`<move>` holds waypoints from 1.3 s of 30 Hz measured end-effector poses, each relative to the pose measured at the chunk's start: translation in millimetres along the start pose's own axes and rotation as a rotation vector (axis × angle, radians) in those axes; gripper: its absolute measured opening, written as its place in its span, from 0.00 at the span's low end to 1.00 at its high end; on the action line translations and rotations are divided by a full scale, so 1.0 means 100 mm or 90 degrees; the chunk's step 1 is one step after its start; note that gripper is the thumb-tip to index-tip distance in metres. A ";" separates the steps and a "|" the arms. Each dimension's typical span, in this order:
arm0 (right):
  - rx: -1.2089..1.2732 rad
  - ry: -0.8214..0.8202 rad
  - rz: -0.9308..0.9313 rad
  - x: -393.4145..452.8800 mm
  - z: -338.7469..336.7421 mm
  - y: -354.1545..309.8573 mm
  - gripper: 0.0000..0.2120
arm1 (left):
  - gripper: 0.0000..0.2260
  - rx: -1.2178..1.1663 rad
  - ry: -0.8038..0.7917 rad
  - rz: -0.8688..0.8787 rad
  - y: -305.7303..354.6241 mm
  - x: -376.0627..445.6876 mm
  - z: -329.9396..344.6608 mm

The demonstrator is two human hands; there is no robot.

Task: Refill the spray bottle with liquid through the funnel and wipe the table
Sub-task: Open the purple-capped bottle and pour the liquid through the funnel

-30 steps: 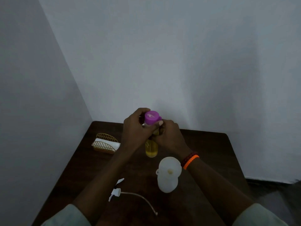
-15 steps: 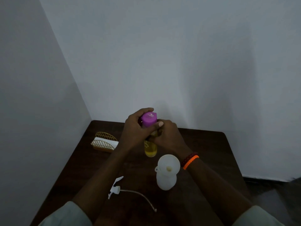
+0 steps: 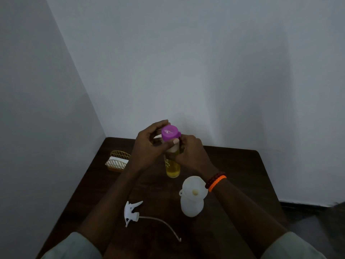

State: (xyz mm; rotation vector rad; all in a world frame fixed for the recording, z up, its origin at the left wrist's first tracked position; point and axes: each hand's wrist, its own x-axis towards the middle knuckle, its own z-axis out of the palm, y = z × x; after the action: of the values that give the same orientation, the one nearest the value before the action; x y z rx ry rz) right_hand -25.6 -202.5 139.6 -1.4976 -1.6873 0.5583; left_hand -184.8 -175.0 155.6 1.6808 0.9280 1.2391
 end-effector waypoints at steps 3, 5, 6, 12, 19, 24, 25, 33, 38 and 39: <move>0.002 -0.007 -0.012 0.02 0.01 -0.03 0.24 | 0.30 0.017 -0.022 0.002 0.00 0.02 0.02; 0.013 0.001 0.004 0.04 -0.03 -0.03 0.23 | 0.30 0.010 -0.013 0.001 -0.01 0.02 -0.01; 0.016 0.008 0.013 0.05 -0.05 -0.03 0.23 | 0.29 0.003 -0.006 0.005 -0.01 0.02 -0.04; 0.010 0.005 0.027 0.08 -0.10 0.00 0.24 | 0.23 -0.010 0.020 0.014 -0.14 0.01 -0.13; -0.002 -0.015 -0.011 0.06 0.02 -0.02 0.21 | 0.32 0.010 -0.031 0.010 -0.08 0.10 0.00; 0.022 0.002 0.023 0.11 -0.06 0.03 0.20 | 0.26 -0.028 -0.019 0.001 -0.07 0.07 -0.03; 0.023 0.004 0.025 0.12 -0.07 0.04 0.20 | 0.25 -0.033 -0.021 0.005 -0.07 0.06 -0.06; 0.017 -0.020 0.011 0.12 -0.01 0.04 0.26 | 0.28 0.012 -0.026 -0.001 -0.10 0.13 -0.06; 0.006 -0.023 0.008 0.14 -0.01 0.08 0.24 | 0.26 -0.019 0.005 0.010 -0.07 0.20 -0.03; 0.011 -0.026 0.007 0.14 -0.01 0.09 0.24 | 0.25 -0.026 0.022 0.012 -0.07 0.21 -0.03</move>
State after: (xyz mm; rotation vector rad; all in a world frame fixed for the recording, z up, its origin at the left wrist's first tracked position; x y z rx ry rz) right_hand -19.4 -187.7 137.4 -1.4934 -1.7018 0.6110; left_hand -183.0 -152.6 156.8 1.6442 0.9036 1.2941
